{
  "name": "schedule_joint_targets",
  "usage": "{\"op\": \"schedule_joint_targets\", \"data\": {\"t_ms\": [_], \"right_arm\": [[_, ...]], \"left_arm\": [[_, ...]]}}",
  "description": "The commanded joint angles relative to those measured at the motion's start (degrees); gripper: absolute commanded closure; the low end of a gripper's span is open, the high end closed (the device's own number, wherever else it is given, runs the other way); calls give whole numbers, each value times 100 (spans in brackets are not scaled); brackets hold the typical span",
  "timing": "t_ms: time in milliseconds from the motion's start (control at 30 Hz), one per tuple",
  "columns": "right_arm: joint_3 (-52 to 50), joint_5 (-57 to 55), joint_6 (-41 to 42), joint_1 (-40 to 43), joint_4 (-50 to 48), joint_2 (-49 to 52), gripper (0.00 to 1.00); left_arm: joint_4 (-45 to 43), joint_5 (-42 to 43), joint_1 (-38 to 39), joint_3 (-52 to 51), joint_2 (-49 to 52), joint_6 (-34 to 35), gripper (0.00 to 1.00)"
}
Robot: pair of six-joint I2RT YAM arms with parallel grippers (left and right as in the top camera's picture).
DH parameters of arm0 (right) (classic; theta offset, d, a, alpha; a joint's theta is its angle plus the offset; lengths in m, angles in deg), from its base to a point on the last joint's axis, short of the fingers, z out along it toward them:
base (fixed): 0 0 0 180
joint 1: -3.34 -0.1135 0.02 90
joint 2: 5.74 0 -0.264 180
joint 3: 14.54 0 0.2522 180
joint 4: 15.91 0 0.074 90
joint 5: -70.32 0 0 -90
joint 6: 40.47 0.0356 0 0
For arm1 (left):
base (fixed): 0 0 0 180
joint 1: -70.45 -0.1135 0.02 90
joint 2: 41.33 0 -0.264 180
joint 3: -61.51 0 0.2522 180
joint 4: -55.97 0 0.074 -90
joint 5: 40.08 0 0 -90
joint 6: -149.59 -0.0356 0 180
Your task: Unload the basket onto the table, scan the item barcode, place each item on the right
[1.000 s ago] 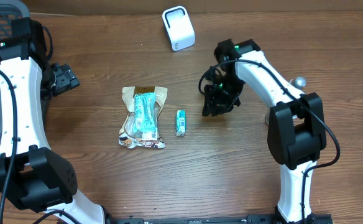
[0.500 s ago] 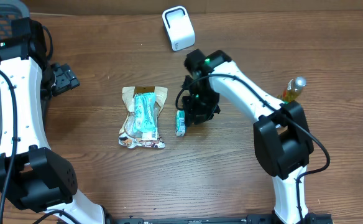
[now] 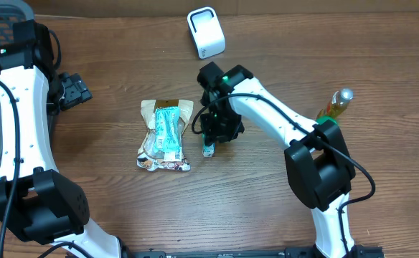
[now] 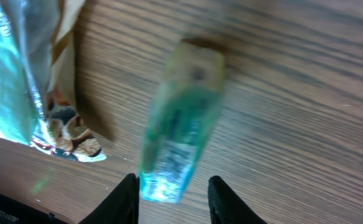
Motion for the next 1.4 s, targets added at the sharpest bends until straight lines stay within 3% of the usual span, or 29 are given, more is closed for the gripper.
{"op": "schedule_joint_targets", "data": {"t_ms": [0,133,500,600,1367], "right_arm": [[0,-66,31,-155,-76,-240,64],[0,-70,28,-269,-162,-240,59],[0,-94,24,-286,-245,-240,57],[0,-125,7,-286,-245,-240,50],[127,-197,11,-87,-256,-240,47]], "left_arm": [[-7,-76,9,101,57,-107,0],[-7,-76,9,101,57,-105,0],[-4,-76,9,101,57,-107,1],[-4,-76,9,101,57,-107,0],[-7,-76,9,101,57,-105,0]]}}
